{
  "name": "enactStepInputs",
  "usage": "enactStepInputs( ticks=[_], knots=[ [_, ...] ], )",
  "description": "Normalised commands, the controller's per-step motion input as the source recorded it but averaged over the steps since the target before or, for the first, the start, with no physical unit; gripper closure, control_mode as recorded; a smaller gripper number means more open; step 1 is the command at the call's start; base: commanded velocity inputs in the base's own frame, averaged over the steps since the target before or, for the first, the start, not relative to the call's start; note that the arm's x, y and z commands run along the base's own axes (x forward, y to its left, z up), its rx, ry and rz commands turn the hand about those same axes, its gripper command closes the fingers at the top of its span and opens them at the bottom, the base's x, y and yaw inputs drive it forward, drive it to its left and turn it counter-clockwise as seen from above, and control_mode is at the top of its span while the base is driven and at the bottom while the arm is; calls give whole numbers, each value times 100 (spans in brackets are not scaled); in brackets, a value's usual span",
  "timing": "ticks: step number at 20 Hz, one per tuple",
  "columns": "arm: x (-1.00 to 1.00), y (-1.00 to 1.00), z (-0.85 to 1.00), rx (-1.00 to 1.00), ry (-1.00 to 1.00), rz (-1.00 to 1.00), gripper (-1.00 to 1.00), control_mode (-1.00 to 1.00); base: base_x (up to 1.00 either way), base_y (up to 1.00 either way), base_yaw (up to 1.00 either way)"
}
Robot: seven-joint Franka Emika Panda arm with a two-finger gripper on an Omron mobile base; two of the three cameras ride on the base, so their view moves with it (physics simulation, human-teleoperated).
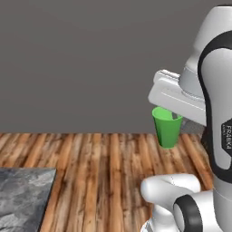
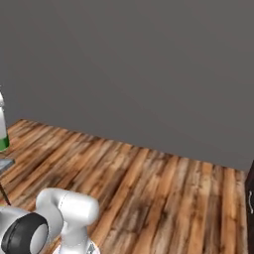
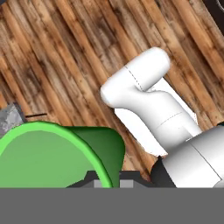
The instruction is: There is a tray on the dining counter. Grab the cup, mug, and pitcher and place them on the tray. The pitcher may be placed next to the tray if it cannot fit the tray.
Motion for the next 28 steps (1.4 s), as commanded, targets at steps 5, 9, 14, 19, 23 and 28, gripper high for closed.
enactStepInputs(
  ticks=[5, 9, 14, 19, 23, 28],
  knots=[
    [0, 0, 0, 0, 0, 0, 100, 100, 100, -30, 3],
    [0, 0, 0, 0, 0, 0, 100, 100, 100, -1, 9],
    [0, 0, 0, 0, 0, 0, 100, 100, 100, -3, 48],
    [0, 0, 0, 0, 0, 0, 100, 100, 100, -11, 80],
    [0, 0, 0, 0, 0, 0, 100, 100, 82, -3, 93],
    [0, 0, 0, 0, 0, 0, 100, 100, 59, 0, 98]
  ],
)
